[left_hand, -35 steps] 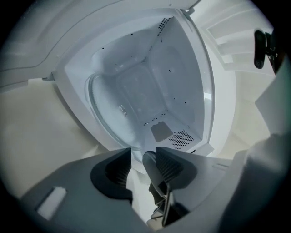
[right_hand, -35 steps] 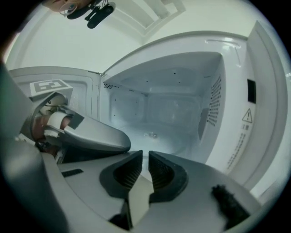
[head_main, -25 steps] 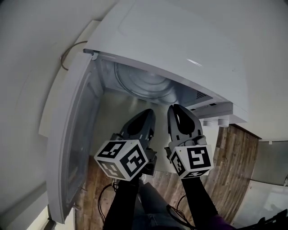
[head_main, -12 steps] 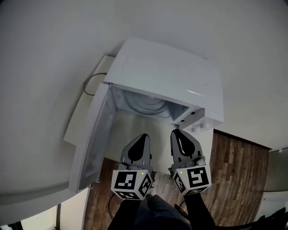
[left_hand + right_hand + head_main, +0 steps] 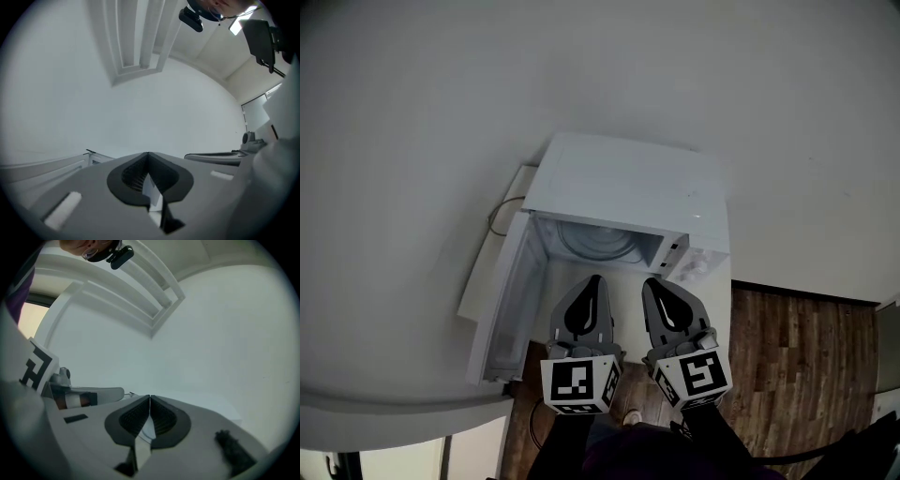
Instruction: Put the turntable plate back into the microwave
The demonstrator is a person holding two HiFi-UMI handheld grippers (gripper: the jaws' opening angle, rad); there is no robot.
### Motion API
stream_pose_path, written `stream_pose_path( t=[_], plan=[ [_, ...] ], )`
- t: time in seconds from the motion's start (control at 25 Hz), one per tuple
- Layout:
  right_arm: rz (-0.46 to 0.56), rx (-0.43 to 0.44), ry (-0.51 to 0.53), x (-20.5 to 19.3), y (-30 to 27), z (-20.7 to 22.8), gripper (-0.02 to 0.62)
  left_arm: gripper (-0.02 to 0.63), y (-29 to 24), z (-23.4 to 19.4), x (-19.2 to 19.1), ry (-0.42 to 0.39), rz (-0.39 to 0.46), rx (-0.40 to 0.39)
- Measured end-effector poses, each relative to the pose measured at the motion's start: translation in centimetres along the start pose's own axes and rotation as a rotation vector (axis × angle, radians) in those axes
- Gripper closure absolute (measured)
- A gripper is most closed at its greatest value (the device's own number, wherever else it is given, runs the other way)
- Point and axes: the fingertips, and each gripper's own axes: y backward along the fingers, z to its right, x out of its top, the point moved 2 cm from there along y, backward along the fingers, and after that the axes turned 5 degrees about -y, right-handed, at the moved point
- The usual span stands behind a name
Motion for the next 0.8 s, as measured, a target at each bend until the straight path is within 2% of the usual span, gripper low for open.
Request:
stream_pose_path(
  t=[0.28, 0.48, 0.8],
  plan=[
    [0.029, -0.003, 0.028, 1.6, 1.0, 0.3, 0.584, 0.603, 0.1, 1.4, 1.3, -0.025, 0.028, -0.012],
    [0.035, -0.006, 0.030, 1.8, 1.4, 0.5, 0.586, 0.603, 0.1, 2.2, 1.9, -0.071, 0.043, -0.022],
    [0.037, 0.003, 0.028, 1.7, 1.4, 0.5, 0.586, 0.603, 0.2, 2.2, 2.1, -0.072, 0.047, -0.014]
  ],
)
